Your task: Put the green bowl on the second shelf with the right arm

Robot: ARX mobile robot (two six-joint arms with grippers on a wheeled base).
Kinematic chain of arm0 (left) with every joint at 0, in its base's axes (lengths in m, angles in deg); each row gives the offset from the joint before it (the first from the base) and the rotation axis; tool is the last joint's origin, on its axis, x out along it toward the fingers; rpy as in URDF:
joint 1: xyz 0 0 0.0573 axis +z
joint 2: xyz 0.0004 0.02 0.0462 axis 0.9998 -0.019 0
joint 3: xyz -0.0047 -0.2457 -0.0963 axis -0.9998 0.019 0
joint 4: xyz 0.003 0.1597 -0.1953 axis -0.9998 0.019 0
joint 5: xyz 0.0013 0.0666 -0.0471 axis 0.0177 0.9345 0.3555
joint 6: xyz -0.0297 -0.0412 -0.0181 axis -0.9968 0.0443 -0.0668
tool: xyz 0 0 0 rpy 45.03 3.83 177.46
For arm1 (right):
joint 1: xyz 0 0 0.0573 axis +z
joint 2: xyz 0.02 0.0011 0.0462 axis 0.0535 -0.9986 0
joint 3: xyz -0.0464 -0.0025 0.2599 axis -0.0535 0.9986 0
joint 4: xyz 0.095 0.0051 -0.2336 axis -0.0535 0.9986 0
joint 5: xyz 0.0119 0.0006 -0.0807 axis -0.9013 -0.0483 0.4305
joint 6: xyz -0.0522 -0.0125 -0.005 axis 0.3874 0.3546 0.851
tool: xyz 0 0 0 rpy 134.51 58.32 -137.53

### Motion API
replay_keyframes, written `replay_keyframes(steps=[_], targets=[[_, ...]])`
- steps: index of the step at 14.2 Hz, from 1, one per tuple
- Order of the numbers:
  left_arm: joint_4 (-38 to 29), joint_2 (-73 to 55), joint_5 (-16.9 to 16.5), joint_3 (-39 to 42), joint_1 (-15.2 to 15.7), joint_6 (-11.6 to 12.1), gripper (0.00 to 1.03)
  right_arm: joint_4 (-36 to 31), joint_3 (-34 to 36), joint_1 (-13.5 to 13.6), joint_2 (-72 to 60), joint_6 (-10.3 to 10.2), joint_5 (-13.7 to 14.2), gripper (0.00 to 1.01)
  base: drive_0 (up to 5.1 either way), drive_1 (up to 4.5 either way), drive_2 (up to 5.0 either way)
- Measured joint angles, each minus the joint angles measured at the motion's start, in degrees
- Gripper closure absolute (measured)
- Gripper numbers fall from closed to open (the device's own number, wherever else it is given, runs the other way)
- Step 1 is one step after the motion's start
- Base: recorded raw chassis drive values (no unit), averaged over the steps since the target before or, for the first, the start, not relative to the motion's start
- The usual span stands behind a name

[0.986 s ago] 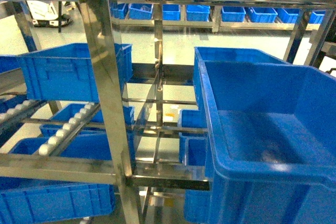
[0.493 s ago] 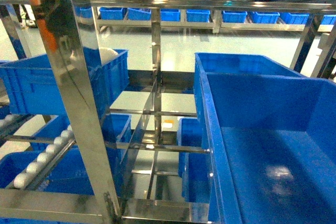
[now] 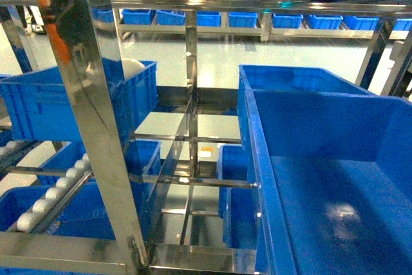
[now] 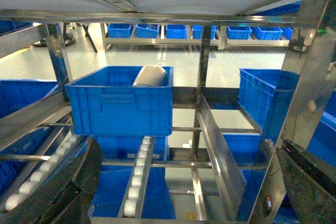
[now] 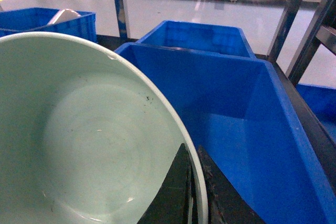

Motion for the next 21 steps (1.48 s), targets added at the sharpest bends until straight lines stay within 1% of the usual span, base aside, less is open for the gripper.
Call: replay_keyframes(steps=[1, 3, 4, 6, 7, 8, 10, 11, 13, 14, 15, 16, 17, 18, 19, 20, 21], targets=[[0.0, 0.0, 0.0, 0.0, 0.0, 0.0, 0.05, -4.4, 0.1, 0.5, -4.7, 0.4, 0.7, 0.99, -5.0, 2.43, 2.4], [0.0, 0.0, 0.0, 0.0, 0.0, 0.0, 0.05, -10.5, -0.5, 1.1, -13.3, 0.5, 0.8, 0.99, -5.0, 2.43, 2.4], [0.0, 0.0, 0.0, 0.0, 0.0, 0.0, 0.05, -13.8, -1.2, 1.3, -18.3, 0.9, 0.8, 0.99, -5.0, 2.43, 2.4], [0.0, 0.0, 0.0, 0.0, 0.0, 0.0, 0.05, -17.7, -3.1, 1.4, -26.1, 1.1, 0.7, 0.99, -5.0, 2.43, 2.4], [0.0, 0.0, 0.0, 0.0, 0.0, 0.0, 0.05, -18.7, -4.1, 1.4, -29.1, 1.1, 0.7, 0.99, -5.0, 2.43, 2.4], [0.0, 0.0, 0.0, 0.0, 0.0, 0.0, 0.05, -19.2, -5.6, 1.4, -32.8, 1.4, 0.1, 0.99, -5.0, 2.43, 2.4], [0.0, 0.0, 0.0, 0.0, 0.0, 0.0, 0.05, -21.5, -9.2, 1.4, -40.4, 1.7, -0.3, 0.99, -5.0, 2.43, 2.4], [0.0, 0.0, 0.0, 0.0, 0.0, 0.0, 0.05, -22.3, -12.2, 1.6, -44.7, 2.0, -0.3, 0.99, -5.0, 2.43, 2.4], [0.0, 0.0, 0.0, 0.0, 0.0, 0.0, 0.05, -22.1, -18.9, 1.8, -53.3, 2.9, -0.5, 0.99, -5.0, 2.43, 2.4], [0.0, 0.0, 0.0, 0.0, 0.0, 0.0, 0.05, -20.5, -22.1, 1.4, -57.2, 4.3, -1.2, 0.99, -5.0, 2.43, 2.4], [0.0, 0.0, 0.0, 0.0, 0.0, 0.0, 0.05, -19.6, -24.2, 0.4, -60.5, 5.2, -1.7, 0.99, -5.0, 2.43, 2.4], [0.0, 0.0, 0.0, 0.0, 0.0, 0.0, 0.05, -18.4, -25.9, -0.6, -62.6, 6.1, -2.2, 0.99, -5.0, 2.43, 2.4], [0.0, 0.0, 0.0, 0.0, 0.0, 0.0, 0.05, -17.8, -27.6, -1.6, -64.8, 6.6, -2.3, 0.99, -5.0, 2.43, 2.4], [0.0, 0.0, 0.0, 0.0, 0.0, 0.0, 0.05, -16.5, -29.5, -2.5, -66.6, 7.3, -3.1, 0.99, -5.0, 2.43, 2.4], [0.0, 0.0, 0.0, 0.0, 0.0, 0.0, 0.05, -15.0, -30.7, -3.2, -67.9, 7.6, -4.6, 0.99, -5.0, 2.43, 2.4], [0.0, 0.0, 0.0, 0.0, 0.0, 0.0, 0.05, -15.9, -31.1, -3.5, -70.3, 7.8, -6.0, 0.99, -5.0, 2.43, 2.4], [0.0, 0.0, 0.0, 0.0, 0.0, 0.0, 0.05, -16.0, -31.1, -2.8, -70.7, 7.8, -6.6, 0.99, -5.0, 2.43, 2.4]])
